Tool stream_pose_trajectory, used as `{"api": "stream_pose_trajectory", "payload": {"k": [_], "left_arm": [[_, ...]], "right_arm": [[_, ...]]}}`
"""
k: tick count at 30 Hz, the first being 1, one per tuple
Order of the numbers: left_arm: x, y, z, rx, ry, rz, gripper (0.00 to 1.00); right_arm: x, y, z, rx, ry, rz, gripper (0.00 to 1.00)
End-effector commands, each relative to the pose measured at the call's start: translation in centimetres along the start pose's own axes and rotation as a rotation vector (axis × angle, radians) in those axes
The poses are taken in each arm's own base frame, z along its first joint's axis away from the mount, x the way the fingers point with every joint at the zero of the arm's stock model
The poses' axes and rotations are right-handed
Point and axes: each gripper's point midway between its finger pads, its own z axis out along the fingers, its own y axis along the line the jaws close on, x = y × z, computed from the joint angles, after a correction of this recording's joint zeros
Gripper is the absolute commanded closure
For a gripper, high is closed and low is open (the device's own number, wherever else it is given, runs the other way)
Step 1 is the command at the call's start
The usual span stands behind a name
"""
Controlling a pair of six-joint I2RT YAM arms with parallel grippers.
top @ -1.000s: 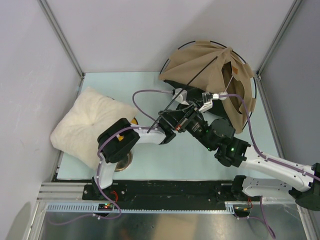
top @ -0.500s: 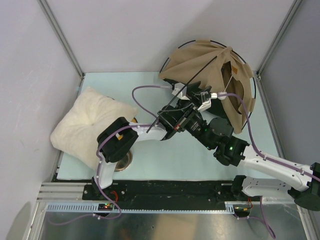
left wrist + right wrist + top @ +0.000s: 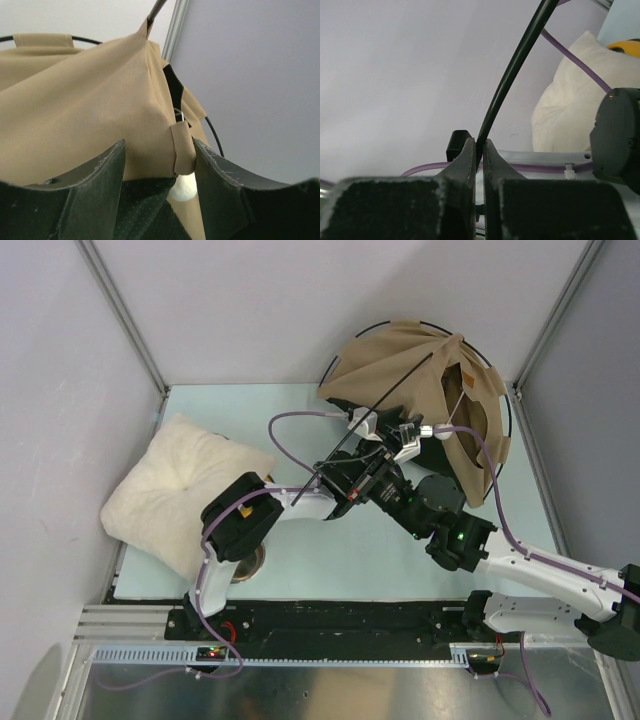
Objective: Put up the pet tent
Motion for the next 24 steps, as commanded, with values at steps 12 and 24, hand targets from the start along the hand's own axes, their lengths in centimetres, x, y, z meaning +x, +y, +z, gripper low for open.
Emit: {"api": "stream_pose_trajectory", "payload": {"k": [12, 24], "left_arm": [[-4.5, -0.8, 1.4, 0.037, -0.158, -0.007, 0.54], [-4.5, -0.8, 1.6, 0.049, -0.147, -0.004, 0.97]], "right_arm": [[-2.1, 3.7, 0.1, -0.099, -0.064, -0.006, 1.0], [-2.1, 3.5, 0.2, -0.091, -0.064, -0.009, 1.0]]}}
